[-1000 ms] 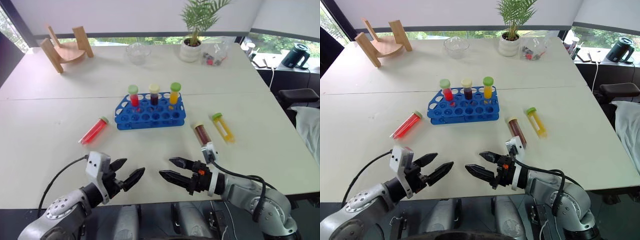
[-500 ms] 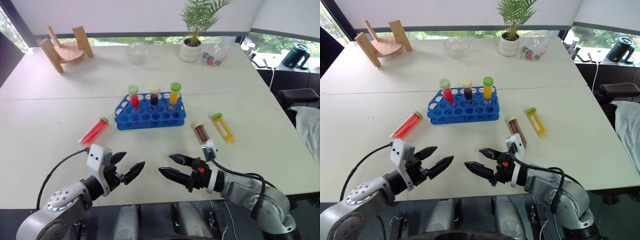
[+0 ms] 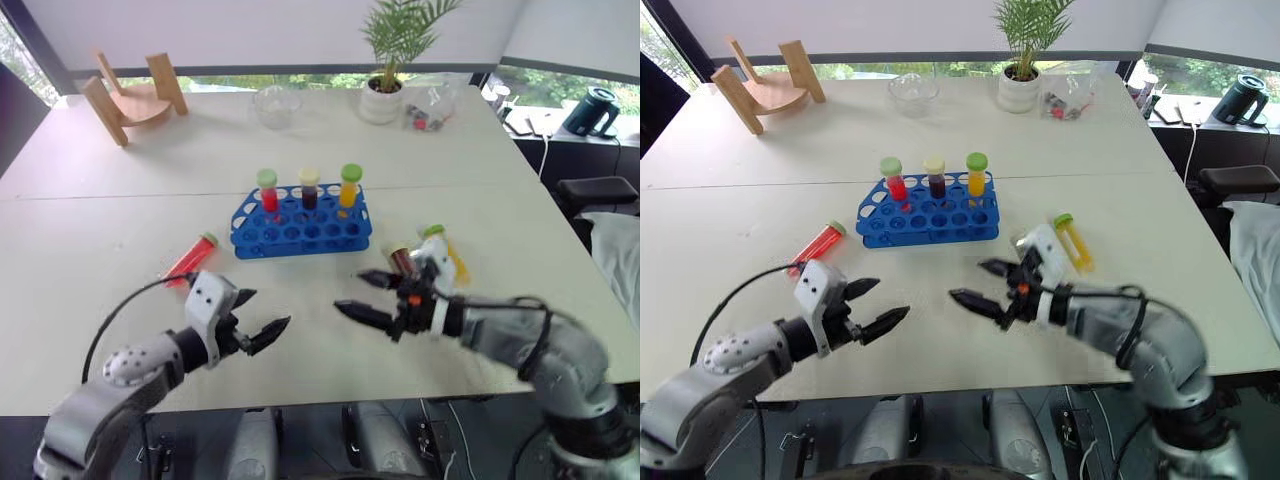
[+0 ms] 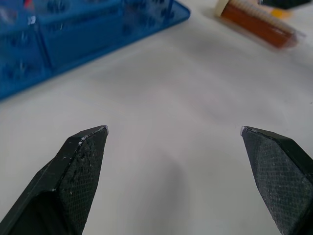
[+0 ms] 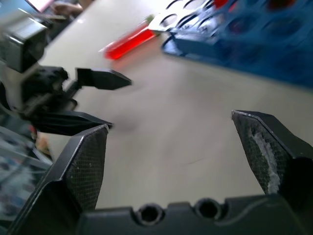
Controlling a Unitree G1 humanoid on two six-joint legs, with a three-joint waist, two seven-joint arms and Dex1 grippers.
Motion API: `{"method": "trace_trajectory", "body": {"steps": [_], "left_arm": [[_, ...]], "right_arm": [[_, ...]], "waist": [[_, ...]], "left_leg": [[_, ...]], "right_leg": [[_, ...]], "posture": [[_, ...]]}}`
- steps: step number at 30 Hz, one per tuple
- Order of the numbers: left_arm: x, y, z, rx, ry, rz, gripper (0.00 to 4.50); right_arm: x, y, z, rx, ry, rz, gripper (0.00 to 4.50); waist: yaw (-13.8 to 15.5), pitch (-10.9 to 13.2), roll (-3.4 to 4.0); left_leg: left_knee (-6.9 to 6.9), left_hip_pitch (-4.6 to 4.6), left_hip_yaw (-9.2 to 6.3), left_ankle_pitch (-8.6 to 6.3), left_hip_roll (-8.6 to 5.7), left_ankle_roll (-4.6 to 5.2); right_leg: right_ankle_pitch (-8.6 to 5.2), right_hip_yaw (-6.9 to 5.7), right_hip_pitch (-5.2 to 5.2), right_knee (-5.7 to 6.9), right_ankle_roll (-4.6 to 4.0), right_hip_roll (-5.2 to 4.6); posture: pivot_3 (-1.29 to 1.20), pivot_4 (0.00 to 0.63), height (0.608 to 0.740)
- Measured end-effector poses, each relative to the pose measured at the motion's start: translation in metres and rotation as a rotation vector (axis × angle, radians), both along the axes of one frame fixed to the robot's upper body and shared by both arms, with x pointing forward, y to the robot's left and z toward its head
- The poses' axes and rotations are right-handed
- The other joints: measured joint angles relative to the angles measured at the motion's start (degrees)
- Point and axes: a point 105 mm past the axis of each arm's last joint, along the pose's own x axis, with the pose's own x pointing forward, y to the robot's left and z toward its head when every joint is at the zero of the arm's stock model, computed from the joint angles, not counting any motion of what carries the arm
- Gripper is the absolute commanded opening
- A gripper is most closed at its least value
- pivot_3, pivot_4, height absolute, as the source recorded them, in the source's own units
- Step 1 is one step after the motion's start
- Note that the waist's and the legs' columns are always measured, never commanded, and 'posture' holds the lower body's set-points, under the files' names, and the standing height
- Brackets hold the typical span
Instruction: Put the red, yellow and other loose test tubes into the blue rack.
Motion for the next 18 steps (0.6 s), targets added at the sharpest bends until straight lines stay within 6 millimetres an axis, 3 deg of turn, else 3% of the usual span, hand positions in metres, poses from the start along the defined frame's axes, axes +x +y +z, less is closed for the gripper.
{"method": "trace_trajectory", "body": {"steps": [1,4,9,12,18], "left_arm": [[-0.001,-0.002,0.008,0.019,-0.003,-0.073,4.50],[-0.005,-0.005,0.019,0.029,0.002,-0.171,4.50],[-0.011,-0.016,0.033,-0.001,-0.008,-0.282,4.50],[-0.013,-0.021,0.035,-0.023,-0.020,-0.289,4.50],[-0.019,-0.036,0.030,-0.057,-0.015,-0.304,4.50]], "right_arm": [[0.015,-0.025,0.015,-0.106,0.003,-0.056,4.43],[0.037,-0.068,0.041,-0.220,0.007,-0.188,4.43],[0.069,-0.115,0.039,-0.381,0.153,-0.346,4.43],[0.074,-0.124,0.021,-0.440,0.245,-0.340,4.43],[0.092,-0.119,-0.009,-0.491,0.325,-0.311,4.43]], "waist": [[0.1,0.0,0.04],[0.2,0.0,0.02],[-0.3,0.1,0.12],[-0.2,0.1,0.12],[-0.3,0.1,0.15]], "left_leg": [[-0.09,-0.06,0.04,-0.01,0.00,0.01],[-0.19,-0.06,0.03,-0.22,0.05,0.39],[-0.27,-0.17,0.22,-0.45,0.07,0.80],[-0.27,-0.25,0.28,-0.48,0.08,0.86],[-0.06,-0.28,0.36,-0.46,0.07,0.82]], "right_leg": [[-0.01,0.01,-0.12,-0.02,0.01,-0.02],[-0.05,-0.01,-0.14,-0.06,0.12,0.05],[0.01,0.12,-0.47,-0.02,0.34,0.07],[0.00,0.15,-0.55,-0.02,0.35,0.07],[0.03,0.22,-0.57,0.12,0.39,0.05]], "posture": [[0.00,0.150,0.740],[0.00,0.150,0.740],[0.00,0.150,0.740],[0.00,0.150,0.740],[0.00,0.150,0.740]]}}
